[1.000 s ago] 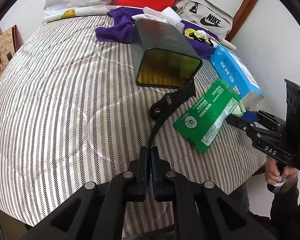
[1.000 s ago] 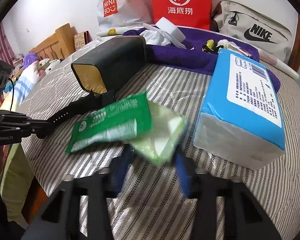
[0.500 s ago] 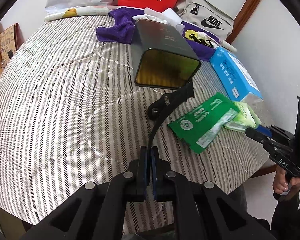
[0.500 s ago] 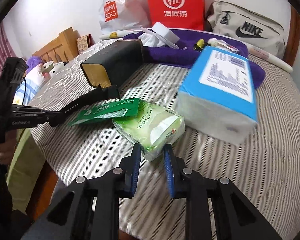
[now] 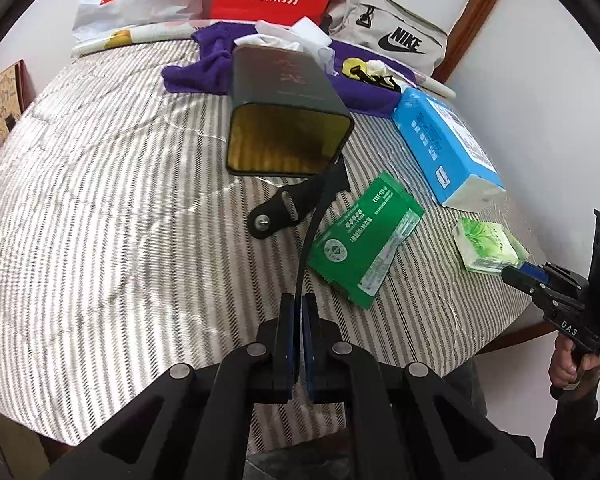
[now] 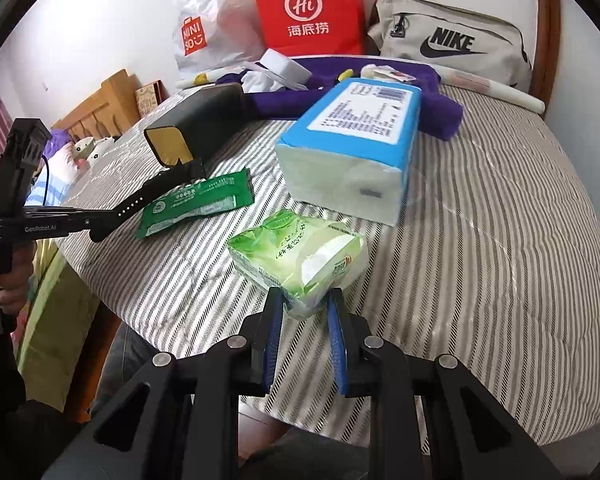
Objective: Organize soft objects
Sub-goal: 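Lift the black strap with the left tool while the right tool grasps the light green packet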
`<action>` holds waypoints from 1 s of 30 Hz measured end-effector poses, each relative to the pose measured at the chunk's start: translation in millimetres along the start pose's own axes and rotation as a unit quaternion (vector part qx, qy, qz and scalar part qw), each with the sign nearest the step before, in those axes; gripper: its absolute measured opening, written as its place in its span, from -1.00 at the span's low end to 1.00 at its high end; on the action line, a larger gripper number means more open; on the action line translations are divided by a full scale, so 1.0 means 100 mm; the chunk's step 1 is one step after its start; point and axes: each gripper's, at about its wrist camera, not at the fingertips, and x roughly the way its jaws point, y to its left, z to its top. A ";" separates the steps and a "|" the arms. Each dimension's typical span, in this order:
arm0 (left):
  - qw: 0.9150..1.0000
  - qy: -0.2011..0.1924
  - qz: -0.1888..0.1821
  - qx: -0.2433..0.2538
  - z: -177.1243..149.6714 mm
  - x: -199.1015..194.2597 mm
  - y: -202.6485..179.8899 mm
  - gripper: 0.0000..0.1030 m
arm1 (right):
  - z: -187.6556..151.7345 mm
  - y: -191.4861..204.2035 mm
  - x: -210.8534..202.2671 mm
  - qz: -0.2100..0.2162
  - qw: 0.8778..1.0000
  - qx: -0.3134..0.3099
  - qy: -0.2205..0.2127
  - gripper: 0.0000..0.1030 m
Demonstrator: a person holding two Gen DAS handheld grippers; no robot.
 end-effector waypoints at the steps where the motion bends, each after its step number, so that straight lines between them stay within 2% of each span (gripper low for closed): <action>1: 1.000 0.004 0.003 0.004 0.02 0.05 -0.02 -0.91 | -0.01 -0.01 0.01 0.000 1.000 -0.001 0.001 -0.56; 3: 1.000 0.007 0.017 0.010 0.04 0.12 -0.05 -0.91 | -0.02 0.00 0.05 0.002 1.000 -0.002 0.004 -0.55; 8: 0.999 0.010 0.027 0.025 0.13 0.21 -0.14 -0.91 | -0.01 0.01 0.17 0.000 1.000 -0.007 0.010 -0.49; 10: 0.999 0.010 0.027 0.025 0.16 0.22 -0.15 -0.91 | 0.00 0.00 0.21 0.004 1.000 -0.005 0.009 -0.35; 11: 0.999 0.010 0.027 0.025 0.18 0.23 -0.15 -0.90 | 0.01 0.00 0.23 0.004 1.000 -0.004 0.008 -0.15; 13: 0.999 0.011 0.024 0.025 0.21 0.25 -0.16 -0.85 | 0.04 0.00 0.28 0.003 1.000 -0.003 0.005 0.10; 17: 0.999 0.005 0.027 0.030 0.24 0.27 -0.19 -0.84 | 0.11 0.01 0.36 0.007 1.000 0.004 -0.004 0.31; 21: 0.999 -0.003 0.031 0.038 0.25 0.28 -0.22 -0.85 | 0.18 0.06 0.43 -0.001 1.000 -0.002 -0.015 0.31; 24: 0.999 -0.004 0.022 0.030 0.25 0.27 -0.19 -0.88 | 0.19 0.11 0.44 -0.007 1.000 -0.016 -0.021 0.08; 30: 0.999 -0.013 0.015 0.033 0.20 0.18 -0.22 -0.91 | 0.18 0.12 0.39 -0.004 0.999 -0.021 -0.026 -0.12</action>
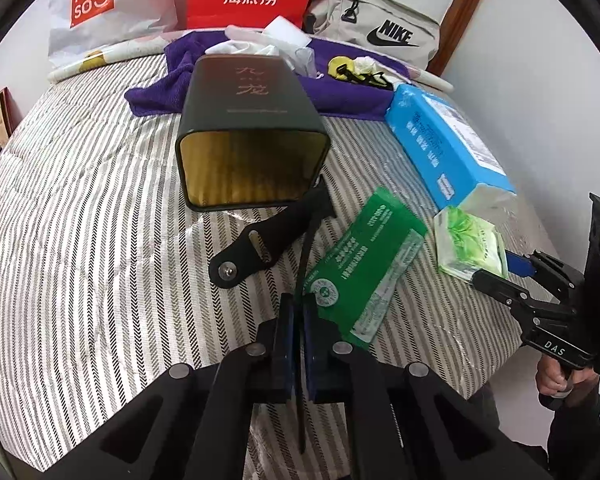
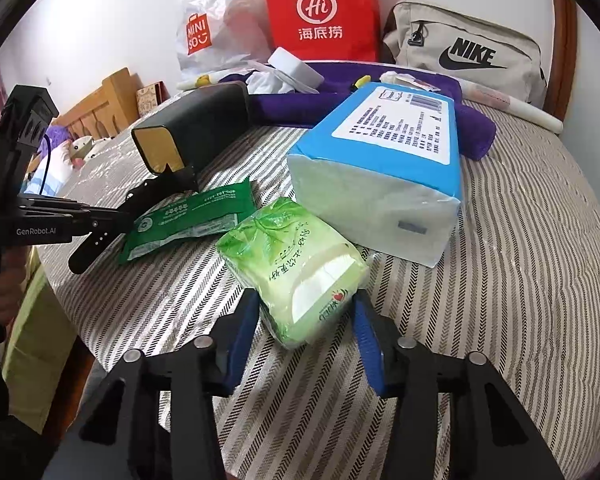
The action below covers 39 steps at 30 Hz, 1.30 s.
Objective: Organize soft objects
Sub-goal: 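Lift the black strap with the left tool while the right tool grasps the light green packet, then carry the black strap with the left tool while the right tool carries the green packet to the towel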
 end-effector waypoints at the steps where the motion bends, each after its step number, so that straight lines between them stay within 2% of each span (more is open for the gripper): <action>1: 1.000 -0.003 -0.001 0.002 0.00 -0.03 -0.01 -0.91 | 0.00 0.00 -0.03 0.002 1.000 0.000 0.000 -0.13; 18: 0.999 -0.044 -0.002 -0.001 0.06 -0.49 -0.12 -0.92 | 0.05 -0.01 -0.58 0.014 0.999 0.001 -0.046 -0.20; 29: 0.998 -0.064 -0.003 -0.010 0.31 -0.67 -0.13 -0.92 | 0.36 -0.09 -0.85 0.000 0.997 -0.001 -0.082 -0.20; 39: 0.997 -0.076 0.001 -0.023 0.68 -0.75 -0.04 -0.92 | 0.78 -0.19 -0.85 -0.016 0.995 0.005 -0.098 -0.20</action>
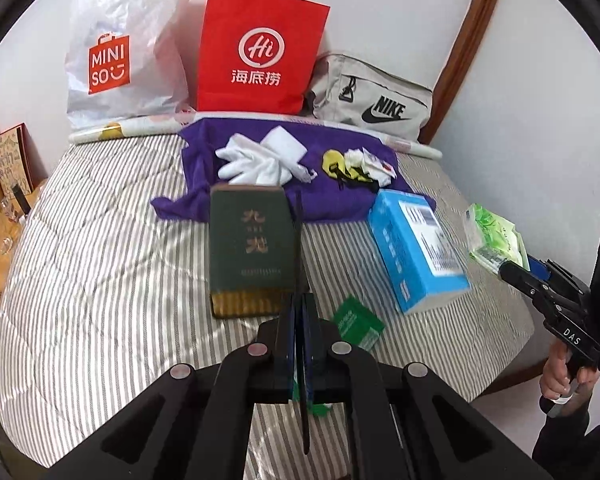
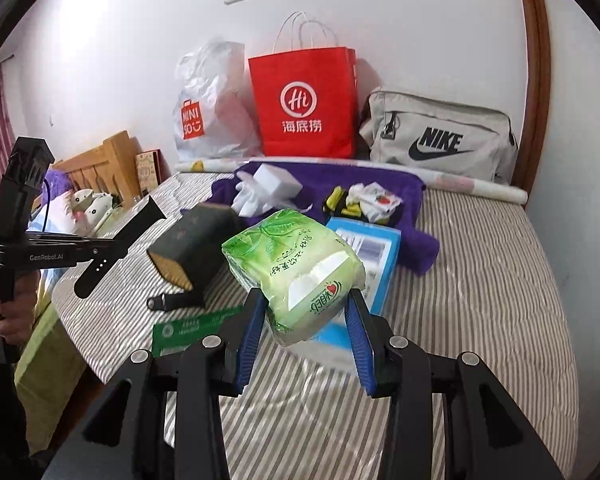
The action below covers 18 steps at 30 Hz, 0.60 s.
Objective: Organize soft objects
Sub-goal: 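Carry the black strap with the left tool while the right tool carries the green packet to the towel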
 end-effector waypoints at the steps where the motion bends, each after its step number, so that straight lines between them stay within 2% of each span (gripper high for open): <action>1: 1.000 -0.001 0.001 -0.001 0.03 0.00 0.00 -0.92 | 0.04 0.00 0.01 -0.002 1.000 -0.001 -0.001 -0.20; 18: 1.000 -0.006 0.012 -0.010 0.73 0.32 0.11 -0.92 | 0.67 -0.16 0.52 -0.024 1.000 0.017 -0.006 -0.20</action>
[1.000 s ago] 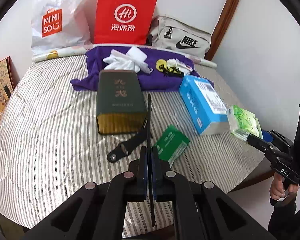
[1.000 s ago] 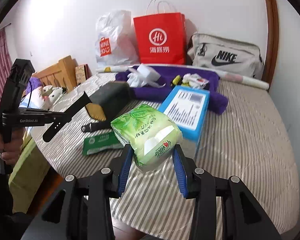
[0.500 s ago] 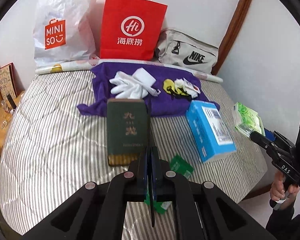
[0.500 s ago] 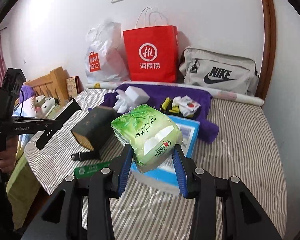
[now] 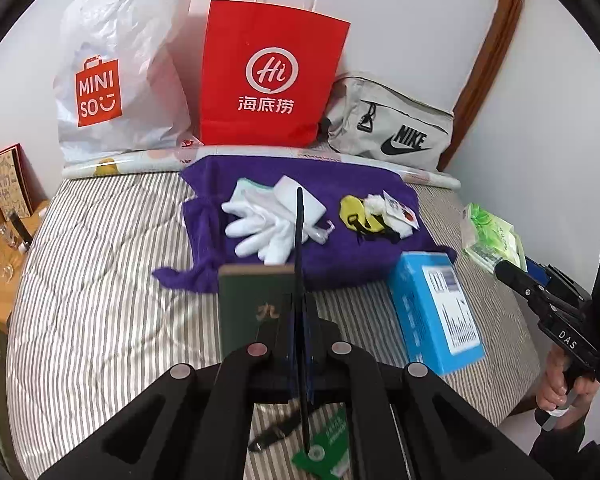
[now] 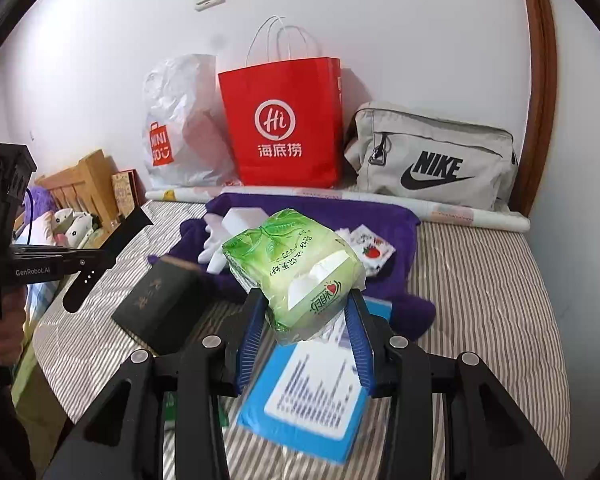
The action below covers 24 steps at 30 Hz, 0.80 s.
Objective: Organize soft objects
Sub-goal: 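Carry the black strap with the left tool while the right tool carries the green packet to the towel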
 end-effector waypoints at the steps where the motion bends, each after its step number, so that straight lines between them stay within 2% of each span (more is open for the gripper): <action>1: 1.000 0.000 0.000 -0.001 0.03 0.03 0.01 -0.92 | 0.03 -0.01 0.03 -0.001 1.000 0.000 -0.001 -0.20; 11: 1.000 0.002 0.004 -0.011 0.39 0.32 0.12 -0.92 | 0.30 -0.02 0.38 -0.004 1.000 -0.006 0.001 -0.20; 24: 0.999 0.019 0.002 -0.039 0.65 0.70 0.33 -0.92 | 0.55 -0.12 0.80 -0.011 1.000 -0.008 0.007 -0.20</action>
